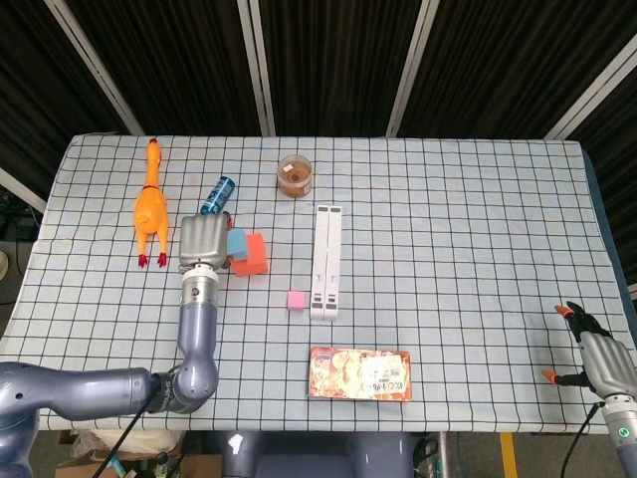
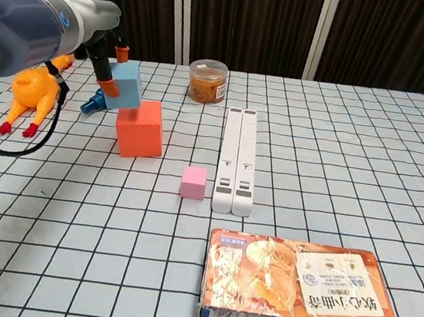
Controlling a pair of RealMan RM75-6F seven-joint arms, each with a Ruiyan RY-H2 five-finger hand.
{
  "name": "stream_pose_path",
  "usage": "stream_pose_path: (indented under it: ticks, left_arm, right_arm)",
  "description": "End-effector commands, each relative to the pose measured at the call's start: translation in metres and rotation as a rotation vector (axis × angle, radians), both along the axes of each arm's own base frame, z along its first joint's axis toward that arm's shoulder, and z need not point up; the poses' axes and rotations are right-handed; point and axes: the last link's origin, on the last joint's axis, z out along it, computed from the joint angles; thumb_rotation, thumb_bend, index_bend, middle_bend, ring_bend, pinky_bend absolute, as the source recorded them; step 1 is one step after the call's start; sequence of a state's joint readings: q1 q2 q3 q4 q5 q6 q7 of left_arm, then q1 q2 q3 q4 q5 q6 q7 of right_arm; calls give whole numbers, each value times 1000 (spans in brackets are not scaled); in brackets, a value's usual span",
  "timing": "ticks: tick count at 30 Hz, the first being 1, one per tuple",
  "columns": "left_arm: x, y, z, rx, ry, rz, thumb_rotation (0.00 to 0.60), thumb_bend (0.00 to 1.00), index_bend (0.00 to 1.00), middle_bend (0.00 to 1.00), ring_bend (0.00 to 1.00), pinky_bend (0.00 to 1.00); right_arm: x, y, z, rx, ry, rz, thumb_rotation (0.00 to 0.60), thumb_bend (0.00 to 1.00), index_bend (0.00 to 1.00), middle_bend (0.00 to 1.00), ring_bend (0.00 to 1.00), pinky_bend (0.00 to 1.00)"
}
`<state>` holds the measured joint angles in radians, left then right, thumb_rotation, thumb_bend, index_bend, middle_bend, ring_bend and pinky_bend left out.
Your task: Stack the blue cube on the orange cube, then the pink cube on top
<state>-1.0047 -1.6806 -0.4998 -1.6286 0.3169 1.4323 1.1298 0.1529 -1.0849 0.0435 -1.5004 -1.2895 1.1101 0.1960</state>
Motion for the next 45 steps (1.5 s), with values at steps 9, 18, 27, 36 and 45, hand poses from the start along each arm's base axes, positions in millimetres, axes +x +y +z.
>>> stream_pose_path:
  ticks: [9, 18, 27, 36, 45]
  left_arm:
    - [-2, 4, -4, -6, 4, 3, 600, 384, 439, 990, 826, 828]
    - [0, 6, -10, -12, 18, -13, 600, 384, 438, 990, 825, 827]
    - [2, 5, -16, -23, 18, -21, 600, 384, 436, 990, 823, 826]
    - [3, 5, -19, -24, 23, -18, 600, 383, 426, 989, 822, 826]
    - [4, 6, -16, -14, 20, -18, 600, 384, 425, 989, 822, 826]
  right_arm:
    - [0, 0, 0, -1, 1, 0, 600, 41, 125, 46, 104, 213]
    - [0, 0, 0, -1, 2, -1, 600, 41, 125, 46, 104, 213]
    - [0, 0, 1, -3, 1, -1, 600, 41, 125, 46, 104, 213]
    - [-1, 0, 1, -2, 0, -3, 600, 41, 125, 46, 104, 213]
    - [0, 0, 0, 0, 1, -2, 600, 41, 125, 46, 104, 213]
